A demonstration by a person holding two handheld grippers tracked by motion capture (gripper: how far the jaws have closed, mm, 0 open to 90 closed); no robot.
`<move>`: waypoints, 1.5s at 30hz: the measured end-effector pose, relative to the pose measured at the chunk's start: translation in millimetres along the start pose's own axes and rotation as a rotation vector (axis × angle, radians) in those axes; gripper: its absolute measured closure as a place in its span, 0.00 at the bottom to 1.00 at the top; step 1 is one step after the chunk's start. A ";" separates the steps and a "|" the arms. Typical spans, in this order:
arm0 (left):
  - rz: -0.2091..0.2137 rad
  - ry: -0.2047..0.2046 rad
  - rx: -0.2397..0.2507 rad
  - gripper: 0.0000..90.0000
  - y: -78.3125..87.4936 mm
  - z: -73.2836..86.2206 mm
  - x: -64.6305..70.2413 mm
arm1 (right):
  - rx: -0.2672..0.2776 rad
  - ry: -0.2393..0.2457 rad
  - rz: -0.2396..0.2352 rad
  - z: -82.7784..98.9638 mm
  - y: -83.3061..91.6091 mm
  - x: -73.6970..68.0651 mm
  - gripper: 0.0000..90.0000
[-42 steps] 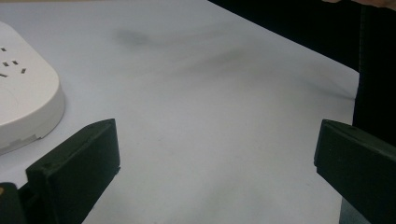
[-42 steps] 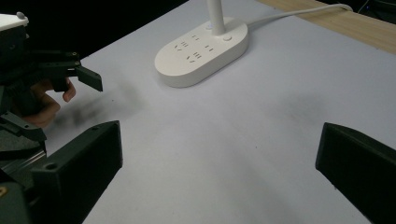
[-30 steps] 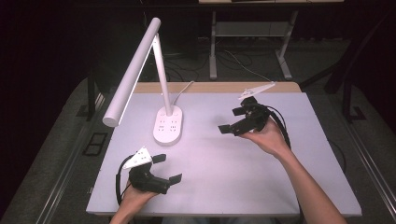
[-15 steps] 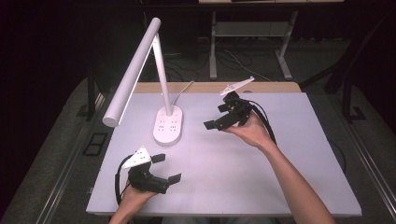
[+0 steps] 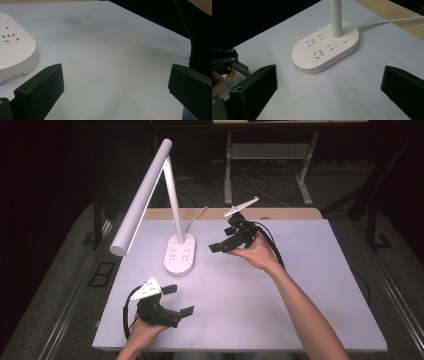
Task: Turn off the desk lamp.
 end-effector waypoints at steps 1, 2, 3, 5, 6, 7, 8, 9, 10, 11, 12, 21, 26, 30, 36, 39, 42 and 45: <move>0.000 -0.004 -0.002 0.00 0.2 0.1 -0.2 | -0.002 -0.002 -0.001 -1.0 -2.8 0.9 0.01; 0.001 -0.005 0.000 0.00 0.1 0.0 -0.3 | -0.003 -0.002 -0.004 -3.3 -8.6 2.9 0.01; 0.002 -0.005 0.002 0.00 0.2 -0.1 -0.3 | -0.003 -0.002 -0.004 -3.3 -8.6 2.9 0.01; 0.003 -0.006 0.000 0.00 0.6 -0.1 -0.2 | -0.001 -0.008 -0.008 -5.8 -14.4 4.2 0.01; 0.004 -0.005 0.001 0.00 0.8 -0.2 -0.1 | 0.002 -0.008 -0.009 -7.0 -17.6 5.0 0.01; 0.006 -0.001 0.005 0.00 0.6 -0.4 0.3 | 0.002 -0.010 -0.011 -8.0 -20.5 5.8 0.01; 0.006 -0.002 0.005 0.00 0.5 -0.4 0.2 | 0.002 -0.011 -0.010 -8.6 -23.5 6.8 0.01; 0.006 0.000 0.006 0.00 0.3 -0.3 0.4 | 0.002 -0.014 -0.014 -9.1 -26.5 7.6 0.01; 0.006 -0.002 0.005 0.00 0.4 -0.3 0.3 | 0.003 -0.019 -0.016 -9.6 -29.5 8.7 0.02; 0.009 -0.003 0.005 0.00 0.5 -0.4 0.4 | 0.005 -0.019 -0.024 -10.1 -31.7 9.5 0.05; 0.010 -0.001 0.006 0.00 0.5 -0.4 0.6 | 0.015 -0.022 -0.030 -11.0 -34.0 10.5 0.05; 0.014 0.002 0.009 0.00 0.8 -0.7 1.1 | 0.010 -0.053 -0.033 -13.3 -56.6 24.4 0.08; 0.017 0.007 0.011 0.00 0.8 -1.0 1.1 | 0.019 -0.043 -0.015 -14.2 -63.3 29.3 0.26; 0.015 0.010 0.011 0.00 0.6 -1.1 0.5 | 0.038 -0.049 -0.014 -17.9 -67.3 32.2 0.39; 0.010 0.012 0.012 0.00 2.0 -1.3 -1.8 | 0.054 -0.049 -0.020 -24.7 -74.4 33.3 0.59; 0.010 0.012 0.010 0.00 2.1 -0.9 -1.8 | 0.055 -0.059 -0.034 -27.1 -79.4 32.4 0.69; 0.011 0.014 0.013 0.00 1.9 -0.9 -1.2 | 0.042 -0.061 -0.037 -30.5 -85.2 33.2 0.79; 0.013 0.014 0.014 0.00 2.2 -1.0 -1.1 | 0.041 -0.062 -0.044 -34.4 -90.2 35.2 0.89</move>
Point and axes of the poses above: each handheld gripper's, and its own axes: y roughly backward along the jaws, z roughly out of its underside, x roughly to its right, the point moved 7 cm from there along -y, roughly forward along the jaws, and after that the axes turned 10 degrees about y, right-handed, at the moved point
